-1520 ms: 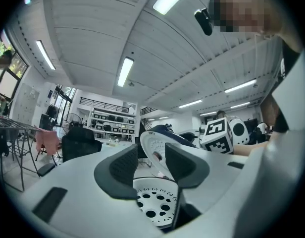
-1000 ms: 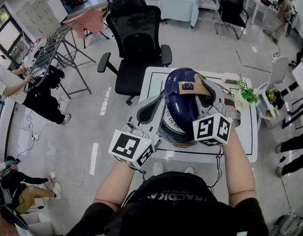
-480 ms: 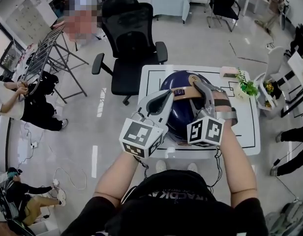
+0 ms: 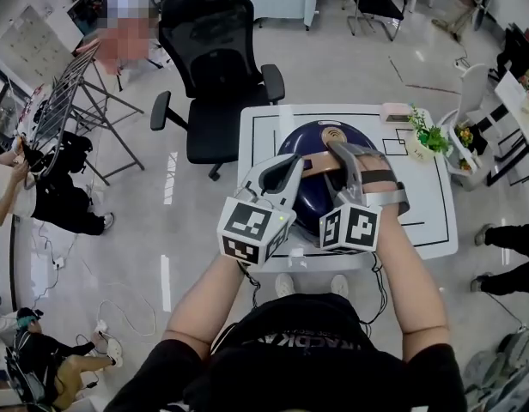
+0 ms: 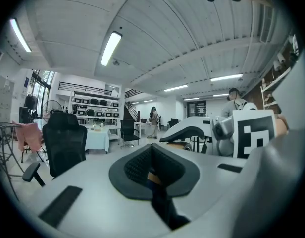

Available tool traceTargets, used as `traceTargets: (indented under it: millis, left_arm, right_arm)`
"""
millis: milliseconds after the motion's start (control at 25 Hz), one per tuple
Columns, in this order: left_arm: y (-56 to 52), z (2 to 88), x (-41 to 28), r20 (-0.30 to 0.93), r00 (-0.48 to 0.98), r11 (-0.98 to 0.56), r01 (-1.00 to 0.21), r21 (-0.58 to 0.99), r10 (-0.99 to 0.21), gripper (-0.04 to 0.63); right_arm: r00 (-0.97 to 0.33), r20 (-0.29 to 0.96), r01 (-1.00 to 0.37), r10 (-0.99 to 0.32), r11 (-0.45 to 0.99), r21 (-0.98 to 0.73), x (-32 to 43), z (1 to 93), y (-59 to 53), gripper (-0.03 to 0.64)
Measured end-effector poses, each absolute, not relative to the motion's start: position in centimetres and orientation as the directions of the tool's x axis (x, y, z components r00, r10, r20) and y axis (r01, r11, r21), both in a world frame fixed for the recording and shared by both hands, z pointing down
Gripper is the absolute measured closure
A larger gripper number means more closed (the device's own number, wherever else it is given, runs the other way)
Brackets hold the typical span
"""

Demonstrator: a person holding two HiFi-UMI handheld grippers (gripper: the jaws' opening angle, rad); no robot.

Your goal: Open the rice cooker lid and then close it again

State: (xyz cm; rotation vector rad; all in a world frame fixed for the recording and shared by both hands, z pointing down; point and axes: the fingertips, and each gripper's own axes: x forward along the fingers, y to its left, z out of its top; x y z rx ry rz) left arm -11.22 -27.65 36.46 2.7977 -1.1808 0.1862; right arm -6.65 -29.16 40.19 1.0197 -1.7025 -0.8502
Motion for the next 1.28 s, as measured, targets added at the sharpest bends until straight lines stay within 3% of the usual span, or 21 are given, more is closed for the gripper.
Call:
traceTargets:
  millis: [1280]
  left_arm:
    - [-28.1, 40.2, -11.6, 0.17, 0.74, -0.735, -0.67, 0.102, -0.65, 0.592]
  right_arm:
    - [-0.123, 0.404, -0.125, -0.907, 0.418, 0.9, -7.8, 43.1, -29.1, 0.449]
